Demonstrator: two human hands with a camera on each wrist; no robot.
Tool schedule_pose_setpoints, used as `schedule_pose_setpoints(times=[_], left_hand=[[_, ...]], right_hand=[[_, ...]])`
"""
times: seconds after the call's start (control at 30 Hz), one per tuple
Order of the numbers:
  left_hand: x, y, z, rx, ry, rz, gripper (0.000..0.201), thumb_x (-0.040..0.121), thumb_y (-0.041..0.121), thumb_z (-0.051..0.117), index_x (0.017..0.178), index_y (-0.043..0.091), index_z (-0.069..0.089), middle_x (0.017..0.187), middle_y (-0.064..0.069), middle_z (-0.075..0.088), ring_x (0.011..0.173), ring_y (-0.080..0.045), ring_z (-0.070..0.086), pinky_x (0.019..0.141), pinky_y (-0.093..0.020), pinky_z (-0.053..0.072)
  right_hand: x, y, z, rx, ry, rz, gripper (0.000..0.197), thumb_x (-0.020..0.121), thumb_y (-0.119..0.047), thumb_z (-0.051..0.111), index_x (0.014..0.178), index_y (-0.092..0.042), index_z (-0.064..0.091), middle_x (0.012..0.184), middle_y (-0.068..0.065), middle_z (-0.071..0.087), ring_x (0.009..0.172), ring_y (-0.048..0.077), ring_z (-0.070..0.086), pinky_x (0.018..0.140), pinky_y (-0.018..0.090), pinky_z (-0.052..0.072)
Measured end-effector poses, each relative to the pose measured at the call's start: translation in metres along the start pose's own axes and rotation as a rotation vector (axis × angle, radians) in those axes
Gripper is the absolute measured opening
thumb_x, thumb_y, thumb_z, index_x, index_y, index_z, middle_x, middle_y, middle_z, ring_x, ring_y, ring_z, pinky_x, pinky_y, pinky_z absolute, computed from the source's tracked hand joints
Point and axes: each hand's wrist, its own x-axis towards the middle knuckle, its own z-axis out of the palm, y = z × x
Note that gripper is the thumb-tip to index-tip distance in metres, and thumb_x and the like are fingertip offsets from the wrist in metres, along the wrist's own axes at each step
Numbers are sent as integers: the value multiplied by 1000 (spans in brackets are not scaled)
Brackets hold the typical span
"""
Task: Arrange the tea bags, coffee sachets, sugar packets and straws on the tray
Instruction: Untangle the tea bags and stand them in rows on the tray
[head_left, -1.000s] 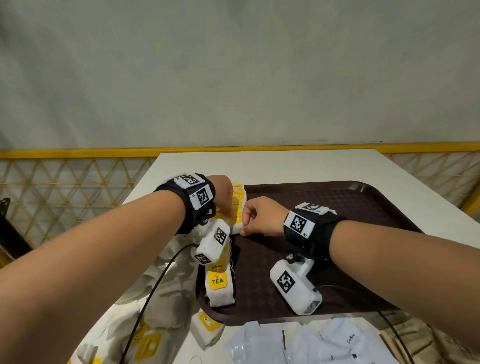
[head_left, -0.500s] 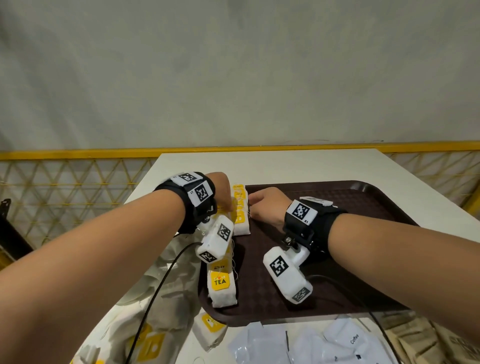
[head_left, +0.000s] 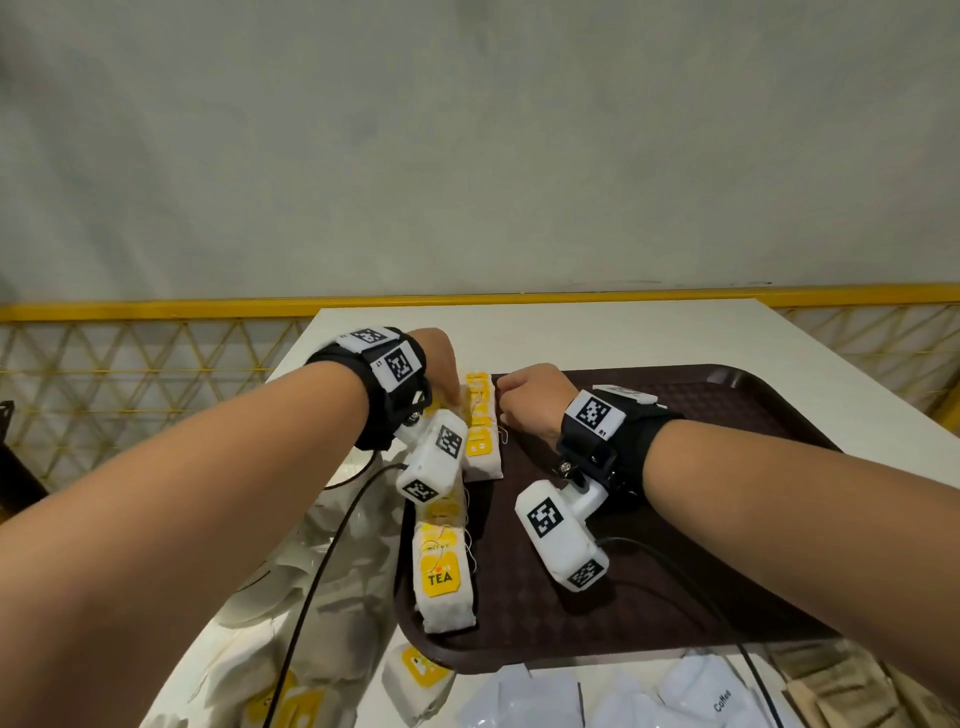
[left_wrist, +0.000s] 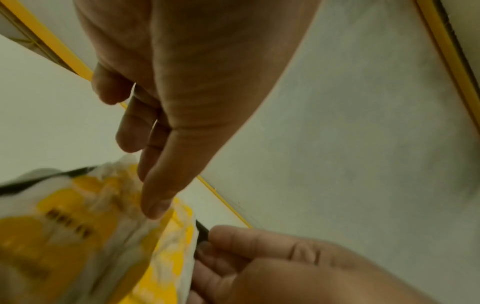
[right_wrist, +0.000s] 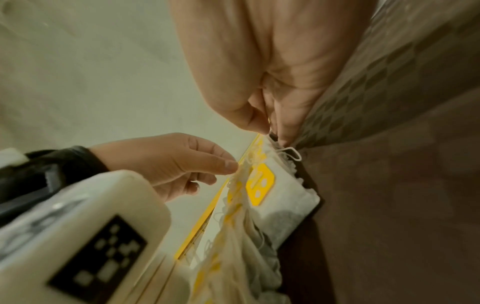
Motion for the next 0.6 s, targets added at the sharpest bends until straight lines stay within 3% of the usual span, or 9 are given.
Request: schedule_pose_setpoints(times=[0.07,0.17,0.27,0.33,0.4,0.43,0.5,0.53,0.6], left_hand=[[4,-4,-11,-27,7,-17,33,84,22,71,108,0,69,96,-10,65,83,-20,55,71,-27,45],[13,-14,-18,-35,-27,-51,32,82,25,74,104,1,71,88,-6,63,79,-19,53,61,-23,43],[20,-21,-16,-53,-54,-59,34,76,31,77,99,6,74,78,-3,62,75,-19,53,66,-25,43],[20,-21,-15,-36,-59,-55,35,78,33,76,101,6,73,82,-3,63,77,-18,53,69,-25,42],[18,-20,-15,-31,-71,-47,36,80,32,75,104,6,72,89,-3,64,80,-17,53,71,-25,42],[17,-20,-15,-32,-76,-49,37,79,33,75,104,6,72,90,-2,63,81,-17,53,71,-25,43],[17,-21,-15,-20,-84,-59,38,77,36,77,103,8,73,91,-2,66,80,-16,53,73,-26,45],[16,-22,-15,-14,-85,-62,38,76,37,77,102,10,74,94,-2,69,80,-16,54,75,-27,47],[10,-21,-16,-26,-82,-35,34,78,34,76,101,10,74,98,-3,70,82,-16,57,74,-26,47]], right_hand=[[5,-4,1,-19,-4,-16,16,83,-3,53,86,-14,65,90,8,60,85,22,55,87,39,52],[9,-10,2,-100,-10,-27,29,86,4,46,105,5,67,96,12,60,93,23,55,78,29,46],[12,-12,5,-124,-4,-10,40,91,1,47,130,0,57,130,11,59,119,24,55,92,26,44],[19,-8,7,-107,11,-10,33,91,0,47,121,-1,62,126,10,60,111,23,59,87,23,46],[22,-8,8,-93,24,-20,19,90,0,47,88,-9,64,95,5,60,83,15,58,68,17,46],[21,-9,8,-89,25,-17,19,90,-1,48,91,-11,63,96,5,60,85,14,57,70,18,47],[21,-9,7,-77,-2,-27,39,91,-3,50,130,-4,55,131,11,56,117,23,55,96,27,46],[21,-8,7,-62,-17,-26,47,92,-3,51,139,-4,46,140,12,51,124,26,52,101,31,44],[17,-8,4,-25,-1,-17,51,90,-4,53,140,-3,44,137,13,52,122,29,54,103,37,45]])
